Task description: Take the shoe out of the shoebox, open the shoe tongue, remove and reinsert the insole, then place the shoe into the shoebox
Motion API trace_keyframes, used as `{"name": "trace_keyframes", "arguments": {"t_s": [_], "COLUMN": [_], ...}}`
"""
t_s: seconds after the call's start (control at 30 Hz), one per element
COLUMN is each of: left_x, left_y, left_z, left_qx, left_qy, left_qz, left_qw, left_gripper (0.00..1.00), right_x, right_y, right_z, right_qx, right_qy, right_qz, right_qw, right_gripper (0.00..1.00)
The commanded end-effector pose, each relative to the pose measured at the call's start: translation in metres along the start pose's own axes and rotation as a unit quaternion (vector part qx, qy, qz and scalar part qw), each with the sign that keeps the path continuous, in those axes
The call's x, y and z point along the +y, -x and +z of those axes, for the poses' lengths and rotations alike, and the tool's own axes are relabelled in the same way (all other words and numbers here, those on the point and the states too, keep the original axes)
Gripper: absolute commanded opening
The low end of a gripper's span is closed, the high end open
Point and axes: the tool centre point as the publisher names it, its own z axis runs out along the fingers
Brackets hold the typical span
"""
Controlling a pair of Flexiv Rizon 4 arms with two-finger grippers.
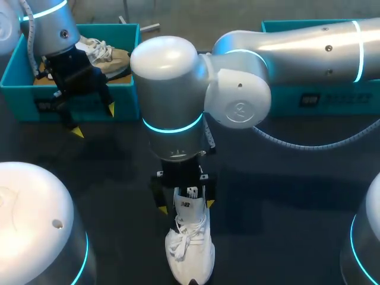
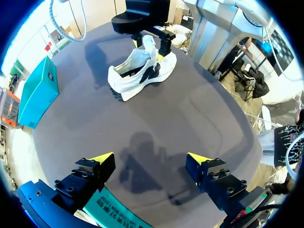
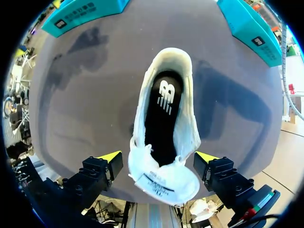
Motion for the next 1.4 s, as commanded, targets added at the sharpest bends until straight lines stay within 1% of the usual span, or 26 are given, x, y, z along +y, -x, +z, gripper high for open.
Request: {"name": "trace_keyframes", "arguments": {"t_s": [0.03, 0.17, 0.33, 0.43, 0.8, 0.93, 0.97, 1.0, 1.03, 1.07, 1.27, 1.4], "left_x": [0.0, 0.0, 0.0, 0.0, 0.0, 0.0, 0.0, 0.0, 0.0, 0.0, 0.0, 0.0], "left_y": [-0.001, -0.001, -0.001, -0.001, -0.001, -0.001, -0.001, -0.001, -0.001, -0.001, -0.001, -0.001], "left_z": [0.0, 0.0, 0.0, 0.0, 0.0, 0.0, 0.0, 0.0, 0.0, 0.0, 0.0, 0.0], "left_qx": [0.0, 0.0, 0.0, 0.0, 0.0, 0.0, 0.0, 0.0, 0.0, 0.0, 0.0, 0.0], "left_qy": [0.001, 0.001, 0.001, 0.001, 0.001, 0.001, 0.001, 0.001, 0.001, 0.001, 0.001, 0.001], "left_qz": [0.0, 0.0, 0.0, 0.0, 0.0, 0.0, 0.0, 0.0, 0.0, 0.0, 0.0, 0.0], "left_qw": [1.0, 1.0, 1.0, 1.0, 1.0, 1.0, 1.0, 1.0, 1.0, 1.0, 1.0, 1.0], "left_gripper": [1.0, 1.0, 1.0, 1.0, 1.0, 1.0, 1.0, 1.0, 1.0, 1.0, 1.0, 1.0], "right_x": [-0.01, -0.018, -0.035, -0.045, -0.073, -0.079, -0.08, -0.082, -0.083, -0.085, -0.089, -0.082], "right_y": [-0.007, -0.006, -0.002, -0.002, -0.014, -0.017, -0.017, -0.017, -0.017, -0.017, -0.014, -0.008], "right_z": [-0.006, -0.01, -0.013, -0.014, -0.017, -0.017, -0.016, -0.016, -0.016, -0.017, -0.018, -0.017], "right_qx": [-0.009, -0.015, -0.013, -0.016, -0.01, -0.009, -0.009, -0.011, -0.011, -0.011, -0.015, -0.017], "right_qy": [0.014, 0.014, 0.017, 0.011, 0.004, 0.003, 0.004, 0.006, 0.009, 0.01, 0.01, 0.018], "right_qz": [0.304, 0.32, 0.344, 0.358, 0.401, 0.416, 0.422, 0.428, 0.433, 0.436, 0.441, 0.44], "right_qw": [0.952, 0.947, 0.939, 0.934, 0.916, 0.909, 0.906, 0.903, 0.901, 0.9, 0.897, 0.898], "right_gripper": [1.0, 1.0, 1.0, 1.0, 1.0, 1.0, 0.88, 0.73, 0.53, 0.48, 0.45, 0.46]}}
